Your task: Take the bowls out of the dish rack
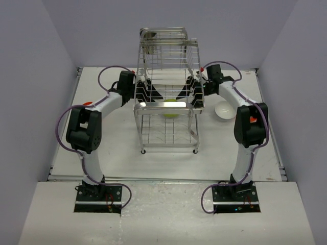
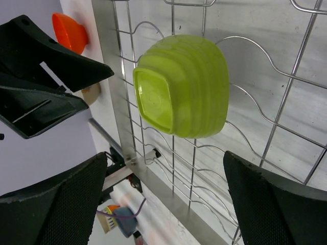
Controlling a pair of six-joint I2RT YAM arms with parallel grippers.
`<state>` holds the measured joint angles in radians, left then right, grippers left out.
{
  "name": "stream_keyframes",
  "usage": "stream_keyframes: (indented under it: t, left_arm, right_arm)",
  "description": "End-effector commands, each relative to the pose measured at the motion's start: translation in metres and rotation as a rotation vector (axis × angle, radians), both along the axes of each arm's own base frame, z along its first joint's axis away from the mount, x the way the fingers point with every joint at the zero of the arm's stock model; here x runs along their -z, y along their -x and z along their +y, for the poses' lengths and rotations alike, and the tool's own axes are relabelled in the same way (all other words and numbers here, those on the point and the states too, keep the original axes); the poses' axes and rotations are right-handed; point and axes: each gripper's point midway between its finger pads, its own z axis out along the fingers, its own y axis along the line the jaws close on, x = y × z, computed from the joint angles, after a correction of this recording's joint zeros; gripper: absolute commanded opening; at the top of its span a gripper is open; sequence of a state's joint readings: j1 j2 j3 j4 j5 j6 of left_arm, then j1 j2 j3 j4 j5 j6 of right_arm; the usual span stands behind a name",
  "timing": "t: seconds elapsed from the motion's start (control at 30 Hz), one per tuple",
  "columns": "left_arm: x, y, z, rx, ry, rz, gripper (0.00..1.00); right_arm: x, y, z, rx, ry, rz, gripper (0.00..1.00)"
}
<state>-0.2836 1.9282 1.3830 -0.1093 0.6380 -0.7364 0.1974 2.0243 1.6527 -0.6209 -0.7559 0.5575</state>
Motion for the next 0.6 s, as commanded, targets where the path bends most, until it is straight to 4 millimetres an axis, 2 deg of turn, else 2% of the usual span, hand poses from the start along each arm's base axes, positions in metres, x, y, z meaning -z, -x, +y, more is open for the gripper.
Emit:
stream_keyframes:
  t: [0.0,0.2,0.57]
  left_arm:
    - [-0.004,0.0,0.001,0.016,-0.013,-0.02,0.66]
    - [-0.005,0.004,0.001,0.023,-0.008,-0.021,0.68]
    - [-0.004,0.011,0.0,0.037,0.001,-0.012,0.68]
  right_arm:
    - [0.003,-0.006,0.005,-0.007,0.045,-0.024,0.95]
    - [0.014,-0.004,0.019,-0.018,0.09,-0.03,0.99]
    - [0.041,-0.006,0.014,-0.004,0.137,-0.023,0.99]
